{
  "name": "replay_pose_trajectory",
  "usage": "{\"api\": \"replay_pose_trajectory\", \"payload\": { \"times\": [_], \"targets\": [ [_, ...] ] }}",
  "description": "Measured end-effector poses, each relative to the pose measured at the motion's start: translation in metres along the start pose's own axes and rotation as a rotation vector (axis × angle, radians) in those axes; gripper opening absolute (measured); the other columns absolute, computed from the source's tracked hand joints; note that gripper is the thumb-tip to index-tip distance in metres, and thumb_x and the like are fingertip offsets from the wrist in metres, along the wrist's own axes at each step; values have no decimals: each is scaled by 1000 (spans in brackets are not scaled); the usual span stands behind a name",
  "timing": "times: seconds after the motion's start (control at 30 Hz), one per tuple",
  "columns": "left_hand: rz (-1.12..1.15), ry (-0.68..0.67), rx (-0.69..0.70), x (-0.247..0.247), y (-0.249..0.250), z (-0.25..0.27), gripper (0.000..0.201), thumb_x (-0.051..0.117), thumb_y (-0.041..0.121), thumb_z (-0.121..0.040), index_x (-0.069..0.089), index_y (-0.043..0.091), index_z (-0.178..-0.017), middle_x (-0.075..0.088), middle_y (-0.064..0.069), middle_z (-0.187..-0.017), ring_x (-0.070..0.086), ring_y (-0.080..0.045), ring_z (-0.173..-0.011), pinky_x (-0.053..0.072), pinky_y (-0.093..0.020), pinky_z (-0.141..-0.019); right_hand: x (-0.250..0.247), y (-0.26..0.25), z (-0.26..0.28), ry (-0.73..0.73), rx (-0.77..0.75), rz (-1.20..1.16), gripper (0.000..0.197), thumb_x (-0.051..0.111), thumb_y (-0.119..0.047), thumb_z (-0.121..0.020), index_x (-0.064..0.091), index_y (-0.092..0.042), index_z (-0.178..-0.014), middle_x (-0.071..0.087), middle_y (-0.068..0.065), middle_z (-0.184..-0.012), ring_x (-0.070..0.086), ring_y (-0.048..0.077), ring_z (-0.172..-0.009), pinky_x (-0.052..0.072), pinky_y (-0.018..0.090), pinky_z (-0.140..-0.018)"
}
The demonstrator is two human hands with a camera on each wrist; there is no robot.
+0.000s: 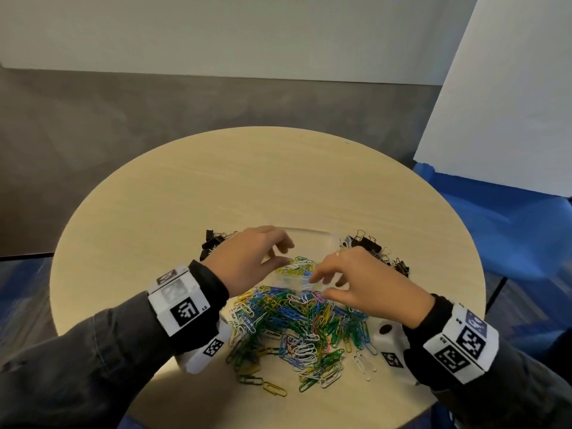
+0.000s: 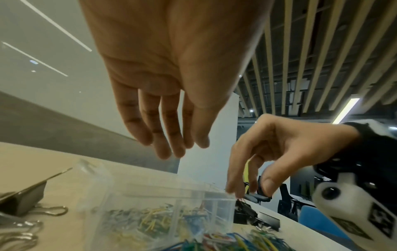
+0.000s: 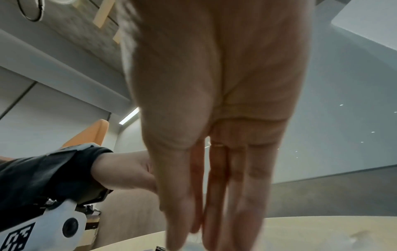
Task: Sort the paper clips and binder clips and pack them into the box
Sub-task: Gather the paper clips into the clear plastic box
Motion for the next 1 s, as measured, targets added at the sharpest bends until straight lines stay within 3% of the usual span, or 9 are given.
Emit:
{"api": "replay_pose_trajectory", "payload": {
  "times": [0.1,0.23,0.3,0.4,0.57,0.63,0.73,0.9,1.0],
  "targets": [
    [-125,-110,-11,5,9,20,20,54,38,-93,56,29,-111,61,14,-105,59,-5,-88,52,-32,-83,15,-1,3,-158,53,91,42,73,-32,-82,64,-22,-121,68,-5,-115,63,5,-99,47,16,-81],
    [-232,-265,-6,31,11,37,44,59,40,-89,46,31,-130,49,12,-128,53,-14,-112,49,-36,-90,33,-3,4,-215,60,215,72,77,-46,-71,51,-26,-135,61,-3,-125,58,15,-111,49,30,-90],
    [-277,-307,19,44,10,40,57,62,38,-86,37,31,-137,43,10,-135,49,-16,-120,50,-39,-90,41,-5,2,-236,54,306,76,77,-49,-69,46,-29,-136,57,-3,-124,54,18,-112,50,36,-88],
    [-346,-322,39,55,10,40,61,63,33,-86,33,31,-139,40,6,-135,43,-18,-122,50,-39,-87,44,-7,-1,-236,42,303,59,74,-34,-76,49,-27,-128,56,-1,-117,55,21,-105,51,37,-81],
    [-316,-286,15,53,9,30,39,59,21,-90,45,24,-127,47,0,-124,50,-23,-112,44,-35,-82,35,-2,-4,-201,41,188,23,68,-17,-82,64,-20,-104,67,0,-100,62,18,-89,54,33,-78],
    [-281,-270,6,48,9,27,32,56,17,-92,50,25,-122,52,0,-121,54,-24,-110,45,-34,-83,28,2,-6,-184,45,131,17,68,-16,-84,71,-19,-100,71,-1,-93,65,12,-81,54,24,-75],
    [-233,-259,-2,42,7,25,28,57,18,-92,56,24,-119,58,0,-119,58,-23,-107,48,-37,-89,21,8,-7,-169,54,51,14,69,-16,-85,74,-18,-98,73,-4,-84,61,1,-67,42,7,-62],
    [-146,-243,-1,35,6,23,24,62,22,-90,62,25,-114,64,4,-114,60,-15,-103,48,-29,-91,6,13,-6,-161,46,-148,6,73,-18,-83,75,-20,-88,73,-6,-75,68,4,-69,54,19,-68],
    [-64,-237,-14,27,5,21,22,65,23,-88,65,24,-110,67,7,-110,61,-9,-95,47,-21,-85,-14,16,-9,-95,19,-234,4,76,-17,-80,76,-19,-84,74,-5,-71,69,4,-67,54,20,-67]
  ]
}}
Point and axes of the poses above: each hand's wrist, its own z-axis away from the middle knuckle, its own x-axis out of the palm, y = z × x, the point moved 6 cm from there along -z, towards the middle knuckle
